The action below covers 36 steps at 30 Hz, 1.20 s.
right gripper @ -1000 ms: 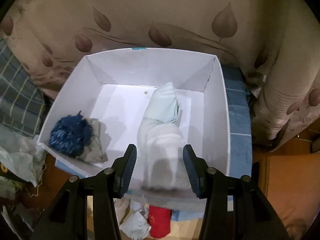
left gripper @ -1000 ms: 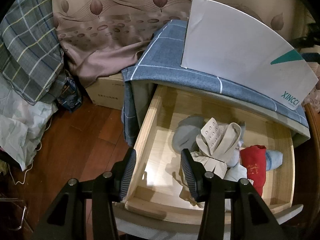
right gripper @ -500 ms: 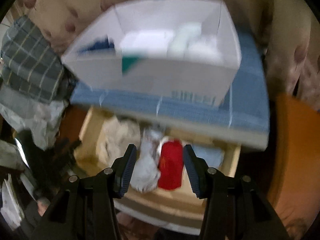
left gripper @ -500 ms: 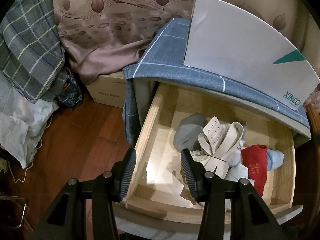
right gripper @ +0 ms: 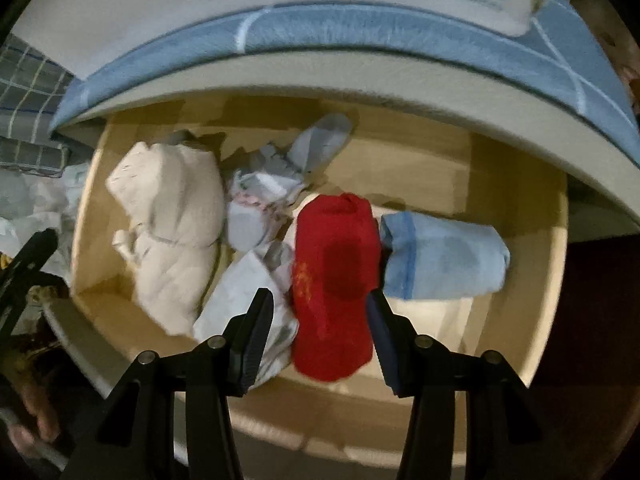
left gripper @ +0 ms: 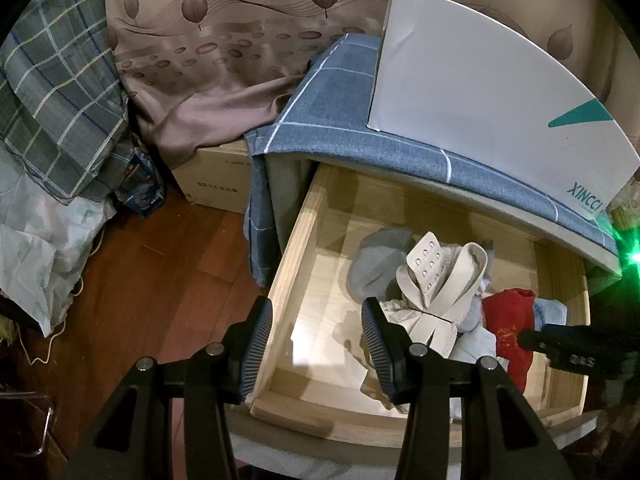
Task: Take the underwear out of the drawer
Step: 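Move the right tool into the drawer and grasp the red rolled item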
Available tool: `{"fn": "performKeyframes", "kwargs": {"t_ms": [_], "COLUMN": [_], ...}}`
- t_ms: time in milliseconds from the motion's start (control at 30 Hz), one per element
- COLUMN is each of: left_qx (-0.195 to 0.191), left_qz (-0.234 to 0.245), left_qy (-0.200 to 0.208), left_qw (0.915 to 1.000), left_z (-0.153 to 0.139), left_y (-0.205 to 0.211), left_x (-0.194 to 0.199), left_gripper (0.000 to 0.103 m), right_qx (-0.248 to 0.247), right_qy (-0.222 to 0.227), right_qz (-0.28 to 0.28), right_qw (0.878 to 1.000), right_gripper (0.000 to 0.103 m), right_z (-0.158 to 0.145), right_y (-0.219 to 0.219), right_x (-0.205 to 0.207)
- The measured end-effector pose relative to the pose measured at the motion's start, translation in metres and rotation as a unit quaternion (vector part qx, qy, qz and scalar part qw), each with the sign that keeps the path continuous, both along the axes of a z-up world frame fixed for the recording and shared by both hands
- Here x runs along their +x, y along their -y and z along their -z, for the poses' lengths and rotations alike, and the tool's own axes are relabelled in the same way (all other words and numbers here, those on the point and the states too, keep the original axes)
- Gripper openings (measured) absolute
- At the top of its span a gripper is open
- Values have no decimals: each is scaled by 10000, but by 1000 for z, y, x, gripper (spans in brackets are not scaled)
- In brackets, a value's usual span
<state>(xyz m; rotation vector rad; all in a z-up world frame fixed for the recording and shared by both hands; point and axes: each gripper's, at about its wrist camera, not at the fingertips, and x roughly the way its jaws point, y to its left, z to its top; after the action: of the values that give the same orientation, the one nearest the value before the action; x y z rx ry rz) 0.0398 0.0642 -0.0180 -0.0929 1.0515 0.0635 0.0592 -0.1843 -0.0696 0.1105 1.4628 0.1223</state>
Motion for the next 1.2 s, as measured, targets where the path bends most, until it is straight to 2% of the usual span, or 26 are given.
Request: {"fn": "performKeyframes", "kwargs": {"t_ms": [200, 433, 633, 833, 933, 1200], "left_qx": [-45, -58, -46, -30, -21, -20], "left_qz": [6, 36, 43, 32, 38, 41], "left_qy": [-19, -48, -74, -80, -72, -76], "left_qw": [10000, 10000, 10000, 10000, 10000, 10000], "left_z": [1, 3, 4, 5, 4, 5], "left_y": [-1, 0, 1, 2, 2, 3], "left_x": [1, 3, 4, 4, 4, 3], "left_gripper": [47, 47, 47, 47, 47, 47], "right_qx": [-232, -264, -507, -679, -625, -774], "right_qy": [-107, -365, -319, -391, -657, -836], "right_qz": [3, -161, -290, -445, -490, -618], "right_qw": [9997, 9989, 9978, 9959, 9947, 9916], "right_gripper": [46, 55, 57, 56, 46, 48], "right_z": [24, 48, 53, 56, 64, 73], "right_y": [-1, -5, -12, -22, -26, -39], "right_x": [11, 16, 17, 14, 7, 15]}}
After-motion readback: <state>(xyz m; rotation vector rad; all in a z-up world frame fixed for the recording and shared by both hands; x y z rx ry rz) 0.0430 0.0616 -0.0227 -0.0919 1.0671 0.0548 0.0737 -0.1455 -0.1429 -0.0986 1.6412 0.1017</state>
